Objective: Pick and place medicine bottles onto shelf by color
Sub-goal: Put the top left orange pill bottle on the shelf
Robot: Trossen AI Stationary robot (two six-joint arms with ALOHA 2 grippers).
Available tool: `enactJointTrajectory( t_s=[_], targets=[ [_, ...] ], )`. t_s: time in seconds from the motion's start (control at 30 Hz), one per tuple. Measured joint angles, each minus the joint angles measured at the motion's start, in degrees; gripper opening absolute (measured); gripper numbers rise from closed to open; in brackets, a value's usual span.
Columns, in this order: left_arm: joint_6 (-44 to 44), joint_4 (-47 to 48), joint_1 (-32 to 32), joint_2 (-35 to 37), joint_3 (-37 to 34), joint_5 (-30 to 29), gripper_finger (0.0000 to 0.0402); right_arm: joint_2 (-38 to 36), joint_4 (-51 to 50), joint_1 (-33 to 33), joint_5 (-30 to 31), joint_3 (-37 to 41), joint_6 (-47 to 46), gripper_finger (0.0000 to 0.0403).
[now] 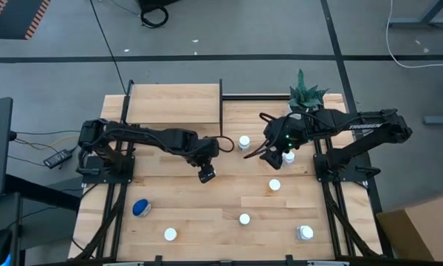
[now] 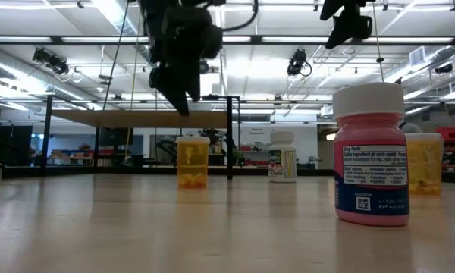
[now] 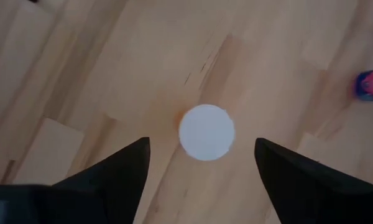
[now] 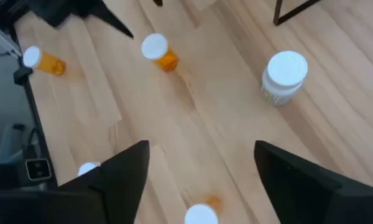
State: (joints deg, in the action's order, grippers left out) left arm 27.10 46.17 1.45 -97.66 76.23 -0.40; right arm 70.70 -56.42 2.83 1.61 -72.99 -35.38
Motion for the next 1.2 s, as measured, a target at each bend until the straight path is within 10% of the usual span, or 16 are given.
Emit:
enactJointTrajectory(
  t_s=[1.2],
  targets=[
    [-4.4, -3.14, 3.0, -8.26, -0.04, -1.07, 0.035, -0.02, 2.49, -0.02, 0.1, -0.04, -7.13, 0.0305]
  ],
)
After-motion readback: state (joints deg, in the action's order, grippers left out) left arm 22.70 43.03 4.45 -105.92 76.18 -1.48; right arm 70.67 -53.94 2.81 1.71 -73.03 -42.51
